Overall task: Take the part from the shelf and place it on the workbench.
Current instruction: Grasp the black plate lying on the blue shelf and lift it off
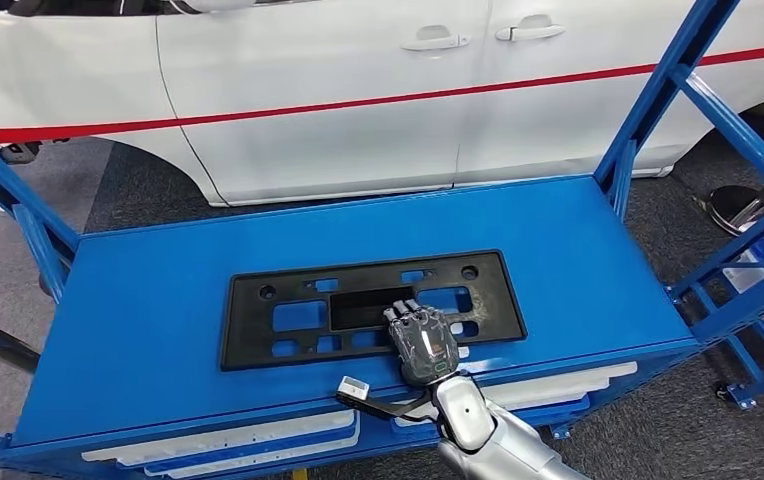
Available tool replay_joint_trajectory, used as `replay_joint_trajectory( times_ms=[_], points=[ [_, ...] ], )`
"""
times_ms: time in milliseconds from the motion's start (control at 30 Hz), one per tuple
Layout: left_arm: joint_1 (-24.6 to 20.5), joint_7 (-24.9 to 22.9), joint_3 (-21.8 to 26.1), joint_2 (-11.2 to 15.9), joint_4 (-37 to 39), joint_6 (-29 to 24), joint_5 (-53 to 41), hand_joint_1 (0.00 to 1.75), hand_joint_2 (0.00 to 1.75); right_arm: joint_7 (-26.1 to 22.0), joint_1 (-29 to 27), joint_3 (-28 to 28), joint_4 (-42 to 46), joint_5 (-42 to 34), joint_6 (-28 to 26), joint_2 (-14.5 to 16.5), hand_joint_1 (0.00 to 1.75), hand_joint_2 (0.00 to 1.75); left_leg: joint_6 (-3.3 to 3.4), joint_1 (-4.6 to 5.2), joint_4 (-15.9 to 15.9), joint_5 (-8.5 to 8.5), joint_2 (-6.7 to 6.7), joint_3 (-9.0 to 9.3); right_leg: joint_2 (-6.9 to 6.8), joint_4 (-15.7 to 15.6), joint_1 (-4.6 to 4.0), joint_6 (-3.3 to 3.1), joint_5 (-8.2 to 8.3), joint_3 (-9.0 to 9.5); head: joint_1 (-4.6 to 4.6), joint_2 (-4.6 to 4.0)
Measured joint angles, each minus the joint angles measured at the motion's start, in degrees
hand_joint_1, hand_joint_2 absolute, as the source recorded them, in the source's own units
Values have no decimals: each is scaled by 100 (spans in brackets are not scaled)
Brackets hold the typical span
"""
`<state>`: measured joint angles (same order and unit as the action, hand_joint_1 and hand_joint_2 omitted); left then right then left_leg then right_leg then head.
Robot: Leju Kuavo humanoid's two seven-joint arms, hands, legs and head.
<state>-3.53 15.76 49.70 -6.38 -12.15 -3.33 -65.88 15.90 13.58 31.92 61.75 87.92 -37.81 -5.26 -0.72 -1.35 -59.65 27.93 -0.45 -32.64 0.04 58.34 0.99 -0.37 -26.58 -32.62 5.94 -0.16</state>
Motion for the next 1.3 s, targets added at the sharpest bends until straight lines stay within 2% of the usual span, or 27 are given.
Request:
replay_joint_trajectory(
  times_ms=[33, 100, 133, 167, 200, 267, 333, 367, 433, 500, 567, 633, 667, 700, 733, 767, 833, 867, 900, 967, 1033, 1067, 1133, 1167, 1200, 1233, 1300],
  points=[
    [2, 1, 19, -1, 0, -8, 16, 0, 0, -554, -110, -164, 135, -261, -1, 99, 175, 175, -18, -7, -240, 160, 6, -102, -11, -19, 9, -44, 11, 5, -1, 0],
    [10, 7, 85, -3, 0, -36, 64, 0, 0, -1843, -363, -440, 541, -1210, -5, 350, 175, 175, -47, -13, -997, 569, 14, -432, -18, -16, -13, -102, 8, -12, -1, -1],
    [15, 10, 126, -3, 0, -55, 90, 0, 0, -2480, -498, -505, 836, -1873, -8, 497, 175, 175, -59, -12, -1333, 697, 14, -582, -11, -5, -28, -114, 2, -21, -2, -1],
    [19, 14, 169, -3, 0, -73, 107, 0, 0, -3027, -641, -520, 1203, -2583, -10, 650, 175, 175, -66, -10, -1506, 721, 14, -659, -5, 9, -38, -120, -7, -25, -2, -1],
    [20, 17, 208, -4, 0, -90, 119, 0, 0, -3488, -788, -492, 1653, -3309, -11, 792, 175, 175, -64, -8, -1445, 626, 14, -627, -2, 28, -45, -119, -22, -23, -2, 0],
    [19, 22, 278, -5, 0, -122, 125, 0, 0, -4117, -1037, -379, 2622, -4584, -11, 975, 175, 175, -38, -8, -755, 242, 15, -299, -12, 74, -47, -97, -62, -16, -2, -1],
    [20, 24, 347, -7, 0, -150, 125, 0, 0, -4528, -1185, -251, 3584, -5544, -9, 1023, 175, 175, 1, 11, -118, 24, 15, 1, -18, 126, -66, -48, -99, -32, -2, -1],
    [23, 24, 379, -9, 0, -161, 125, 0, 0, -4647, -1237, -191, 4004, -5846, -7, 1022, 175, 175, 21, 24, 10, 8, 13, 55, -16, 138, -73, -22, -104, -42, -1, -1],
    [27, 24, 430, -16, 0, -172, 125, 0, 0, -4751, -1337, -88, 4697, -6176, -2, 1007, 175, 175, 73, 38, 44, 5, 11, 59, -11, 126, -76, 30, -94, -43, 1, 0],
    [23, 25, 472, -35, 0, -174, 125, 0, 0, -4827, -1419, -29, 5132, -6323, 0, 981, 175, 175, 154, 21, 89, -29, 22, 72, -5, 215, -63, 85, -181, -70, 1, 0],
    [15, 28, 507, -51, 0, -175, 125, 0, 0, -4934, -1467, -5, 5401, -6418, 1, 955, 175, 175, 228, 5, 122, -52, 39, 78, 0, 699, -50, 128, -487, -284, 2, -1],
    [14, 31, 525, -54, 0, -176, 125, 0, 0, -4997, -1513, 13, 5551, -6471, 2, 929, 175, 175, 252, 11, 122, -51, 49, 71, 0, 1434, -38, 159, -814, -636, 2, 0],
    [15, 31, 531, -55, 0, -176, 125, 0, 0, -5008, -1541, 21, 5600, -6488, 2, 916, 175, 175, 252, 14, 121, -49, 50, 71, -1, 1657, -29, 170, -857, -747, 2, 1],
    [15, 31, 537, -56, 0, -176, 125, 0, 0, -5013, -1562, 27, 5641, -6501, 2, 904, 175, 175, 250, 14, 119, -46, 49, 75, -2, 1663, -21, 176, -783, -755, 3, 0],
    [14, 31, 542, -60, 0, -176, 125, 0, 0, -5015, -1575, 30, 5677, -6506, 2, 896, 175, 175, 243, 13, 117, -41, 46, 86, -3, 1431, -12, 174, -606, -645, 2, 0],
    [14, 31, 545, -65, 0, -176, 125, 0, 0, -5023, -1580, 34, 5714, -6514, 2, 889, 175, 175, 230, 12, 115, -31, 42, 101, -5, 1035, -4, 168, -384, -450, 3, 0],
    [11, 31, 551, -75, 0, -179, 126, 0, 87, -5104, -1590, 39, 5781, -6583, 2, 880, 175, 175, 181, 30, 102, -9, 35, 113, -3, 329, -17, 136, -125, -116, 2, 1],
    [10, 32, 556, -77, 0, -180, 130, 0, 131, -5171, -1610, 40, 5820, -6648, 2, 874, 175, 175, 152, 42, 99, -3, 33, 112, 1, 163, -28, 115, -94, -47, 2, 1],
    [8, 38, 563, -77, 0, -181, 136, 0, 175, -5244, -1644, 40, 5866, -6721, 2, 867, 175, 175, 119, 49, 102, -3, 32, 111, 6, 124, -46, 91, -114, -41, 1, 1],
    [8, 76, 589, -78, 0, -182, 156, 0, 175, -5343, -1736, 40, 5985, -6849, 3, 851, 175, 175, 51, 38, 107, 10, 32, 121, 9, 97, -40, 25, -96, -37, 1, -1],
    [6, 124, 629, -86, 0, -177, 184, 0, 175, -5393, -1815, 40, 6081, -6950, 4, 840, 175, 175, -4, 22, -110, 179, 33, 40, 2, 52, -19, -57, -77, -10, 0, -1],
    [6, 141, 649, -91, 0, -174, 207, 0, 175, -5418, -1860, 36, 6105, -6990, 4, 838, 175, 175, -22, 16, -392, 349, 35, -83, -6, 37, -16, -87, -71, 0, -2, -1],
    [7, 154, 695, -97, 0, -184, 256, 0, 175, -5478, -2004, -14, 6116, -7044, 6, 863, 175, 175, -46, 15, -1146, 700, 35, -435, -13, 37, -35, -119, -77, -1, -3, 0],
    [12, 148, 723, -98, 0, -197, 282, 0, 175, -5489, -2089, -53, 6113, -7092, 12, 884, 175, 175, -50, 15, -1419, 773, 35, -565, -15, 39, -47, -126, -81, 1, -3, -1],
    [18, 135, 756, -99, 0, -219, 299, 0, 175, -5464, -2169, -89, 6103, -7183, 38, 902, 175, 175, -44, 16, -1489, 732, 35, -601, -13, 45, -58, -132, -81, 5, -3, -1],
    [22, 120, 789, -101, 0, -242, 317, 0, 175, -5405, -2238, -113, 6088, -7306, 86, 910, 175, 175, -27, 19, -1328, 588, 35, -526, -8, 52, -67, -135, -81, 11, -3, -2],
    [18, 92, 849, -102, 0, -280, 345, 0, 175, -5254, -2375, -145, 6030, -7562, 276, 893, 175, 175, 43, 35, -550, 200, 33, -158, 1, 70, -81, -131, -83, 20, -2, -1]
  ],
)
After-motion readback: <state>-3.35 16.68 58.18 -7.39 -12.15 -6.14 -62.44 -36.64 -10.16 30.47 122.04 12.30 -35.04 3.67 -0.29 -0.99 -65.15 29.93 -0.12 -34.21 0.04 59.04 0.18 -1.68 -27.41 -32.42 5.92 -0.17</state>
